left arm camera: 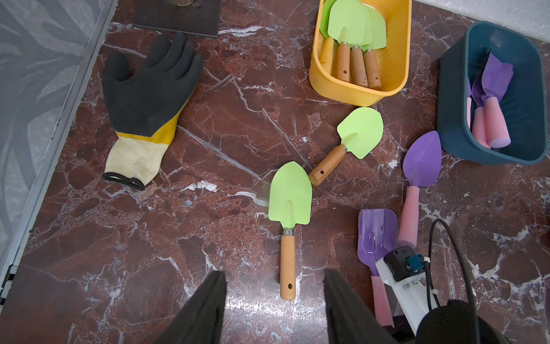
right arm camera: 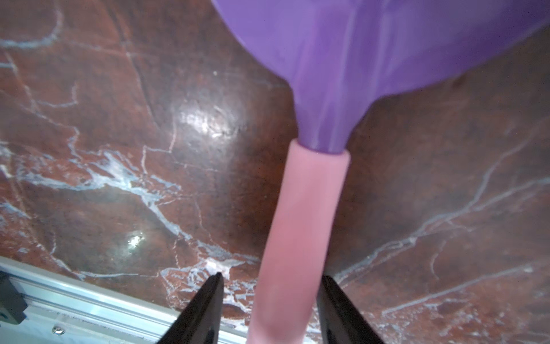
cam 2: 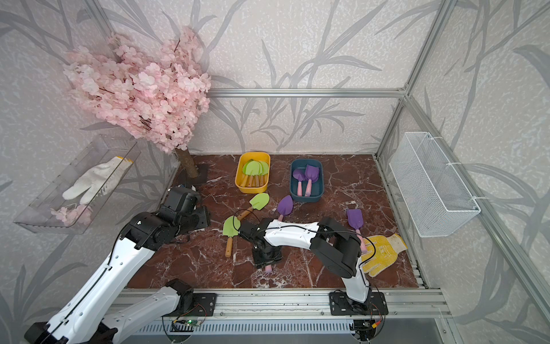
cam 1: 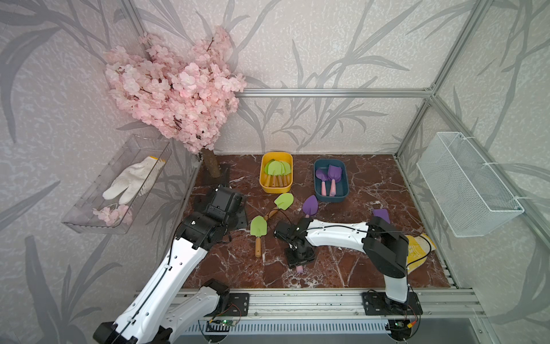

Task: Sort the small shovels by color and place them into the storage box
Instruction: Pick up the shovel from the center of the board.

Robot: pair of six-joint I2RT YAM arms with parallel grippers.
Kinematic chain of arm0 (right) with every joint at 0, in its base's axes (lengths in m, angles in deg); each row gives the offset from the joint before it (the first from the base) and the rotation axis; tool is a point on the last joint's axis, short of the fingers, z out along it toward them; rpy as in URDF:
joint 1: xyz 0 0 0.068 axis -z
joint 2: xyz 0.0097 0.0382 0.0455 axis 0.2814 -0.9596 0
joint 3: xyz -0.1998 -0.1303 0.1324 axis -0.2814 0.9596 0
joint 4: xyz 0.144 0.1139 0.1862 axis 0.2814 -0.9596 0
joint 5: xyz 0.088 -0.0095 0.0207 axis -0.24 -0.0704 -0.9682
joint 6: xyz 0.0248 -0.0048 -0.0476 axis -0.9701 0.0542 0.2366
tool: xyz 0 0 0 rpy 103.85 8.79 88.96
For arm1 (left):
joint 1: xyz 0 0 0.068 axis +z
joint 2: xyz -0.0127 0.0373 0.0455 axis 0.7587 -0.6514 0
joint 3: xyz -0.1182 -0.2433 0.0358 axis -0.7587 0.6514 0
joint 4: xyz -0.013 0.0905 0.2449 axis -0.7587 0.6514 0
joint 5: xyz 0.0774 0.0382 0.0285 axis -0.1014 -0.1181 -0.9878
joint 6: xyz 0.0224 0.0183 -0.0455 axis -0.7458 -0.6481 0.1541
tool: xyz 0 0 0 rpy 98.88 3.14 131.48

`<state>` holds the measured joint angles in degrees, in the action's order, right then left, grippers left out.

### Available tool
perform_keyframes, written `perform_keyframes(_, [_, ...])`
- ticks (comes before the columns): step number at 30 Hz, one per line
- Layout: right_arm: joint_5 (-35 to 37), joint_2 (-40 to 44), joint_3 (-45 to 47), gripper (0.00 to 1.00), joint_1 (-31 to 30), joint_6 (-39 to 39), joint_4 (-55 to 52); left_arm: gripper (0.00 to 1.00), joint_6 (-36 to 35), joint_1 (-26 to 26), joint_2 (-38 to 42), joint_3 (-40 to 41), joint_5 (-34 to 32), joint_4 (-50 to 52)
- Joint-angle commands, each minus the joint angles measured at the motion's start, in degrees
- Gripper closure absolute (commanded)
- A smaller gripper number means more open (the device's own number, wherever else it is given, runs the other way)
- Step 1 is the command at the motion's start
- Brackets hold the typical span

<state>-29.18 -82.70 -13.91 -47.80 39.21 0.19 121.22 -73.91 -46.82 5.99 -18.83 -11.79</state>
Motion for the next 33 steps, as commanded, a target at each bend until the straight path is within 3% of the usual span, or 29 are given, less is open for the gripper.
perform_keyframes(1, [-0.15,-1.44,-1.85,0.46,-0.79,0.83,-2.13,0.44,-0.34,0.40,0.74,0.77,0.36,0.37])
perform_keyframes(33, [1.41,-1.17,-4.11,0.72,-1.31,1.75,-4.16,0.44,0.11,0.91,0.48,1.82,1.36,-0.82])
